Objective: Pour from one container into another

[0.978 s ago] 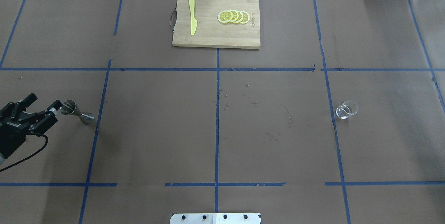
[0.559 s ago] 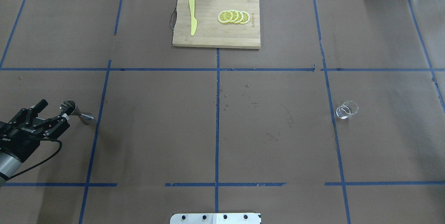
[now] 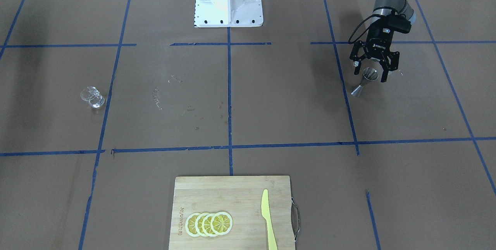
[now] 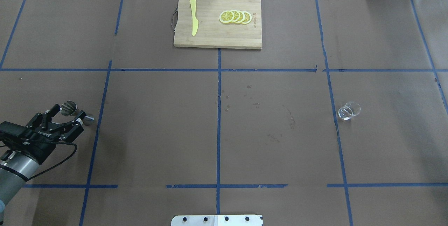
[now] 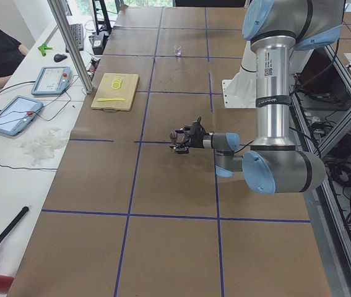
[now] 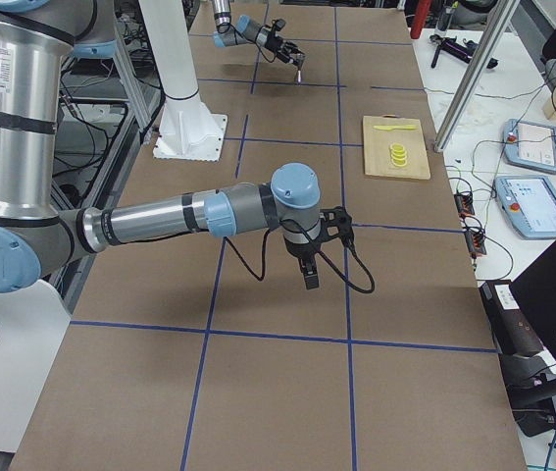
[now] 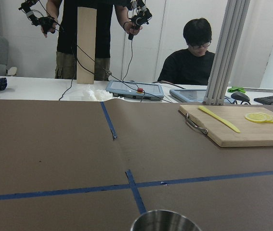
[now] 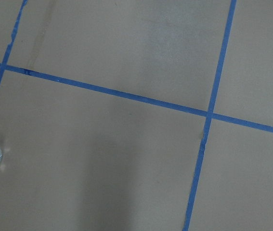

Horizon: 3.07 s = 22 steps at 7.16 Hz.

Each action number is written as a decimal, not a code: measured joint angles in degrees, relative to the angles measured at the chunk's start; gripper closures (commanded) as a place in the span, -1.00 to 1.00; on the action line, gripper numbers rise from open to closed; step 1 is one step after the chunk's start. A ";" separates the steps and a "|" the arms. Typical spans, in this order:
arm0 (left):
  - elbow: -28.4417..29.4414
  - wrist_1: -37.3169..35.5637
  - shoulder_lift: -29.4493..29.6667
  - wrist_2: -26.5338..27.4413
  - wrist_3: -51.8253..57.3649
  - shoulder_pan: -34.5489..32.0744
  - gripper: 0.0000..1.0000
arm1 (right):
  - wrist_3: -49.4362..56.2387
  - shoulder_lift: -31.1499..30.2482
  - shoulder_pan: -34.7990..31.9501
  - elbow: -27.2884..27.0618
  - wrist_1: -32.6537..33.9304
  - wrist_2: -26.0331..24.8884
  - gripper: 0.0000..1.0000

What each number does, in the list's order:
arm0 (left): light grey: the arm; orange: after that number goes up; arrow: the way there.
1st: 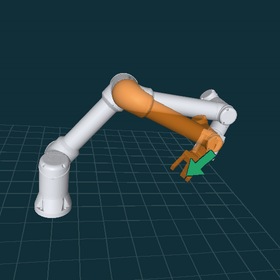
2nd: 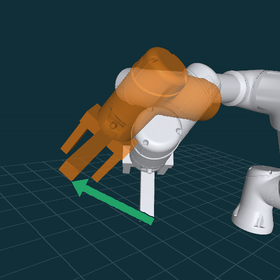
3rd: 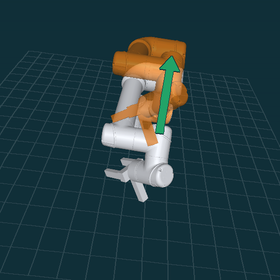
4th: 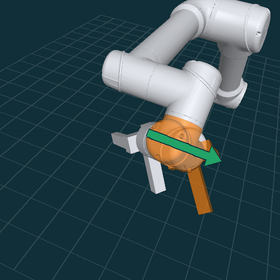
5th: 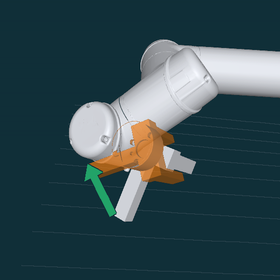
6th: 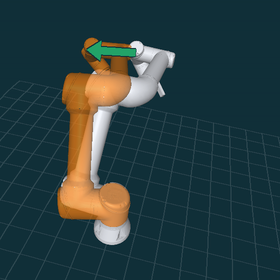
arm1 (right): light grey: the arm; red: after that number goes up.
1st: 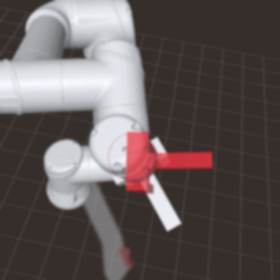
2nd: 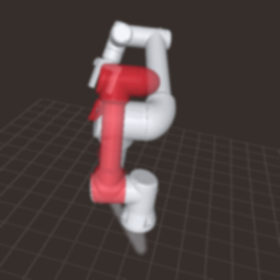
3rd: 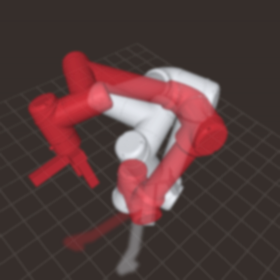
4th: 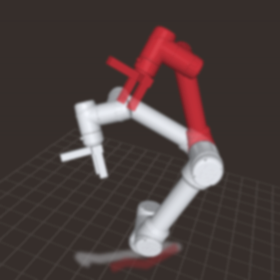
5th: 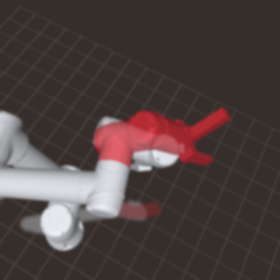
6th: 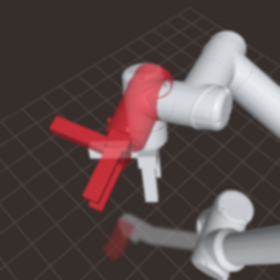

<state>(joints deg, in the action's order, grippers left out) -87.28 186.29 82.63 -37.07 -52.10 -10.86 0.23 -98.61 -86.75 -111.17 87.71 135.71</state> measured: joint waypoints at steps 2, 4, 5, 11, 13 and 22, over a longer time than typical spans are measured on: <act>2.17 -0.04 1.42 -0.02 0.78 0.10 -0.91 | -0.01 0.03 0.00 0.09 0.00 0.00 -1.00; 2.58 -0.05 1.86 -0.16 3.17 0.13 -0.63 | 0.02 0.01 0.00 0.17 0.00 -0.02 -1.00; 2.71 -0.05 1.95 -0.28 4.23 0.20 -0.59 | 0.03 0.00 0.00 0.21 0.00 -0.06 -1.00; 4.46 0.04 2.31 -0.59 4.96 0.90 -0.13 | 0.03 0.00 0.00 0.27 0.00 -0.09 -1.00; 4.54 0.09 2.35 -0.65 4.93 0.92 0.99 | 0.03 0.00 0.00 0.32 0.00 -0.09 -1.00; 3.82 13.20 0.40 -6.40 17.81 0.89 1.00 | 0.09 0.00 0.00 0.31 0.00 -0.15 -1.00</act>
<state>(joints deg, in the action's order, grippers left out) -83.47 199.49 83.03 -43.46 -34.29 -9.97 0.32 -98.61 -86.75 -110.85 87.72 135.56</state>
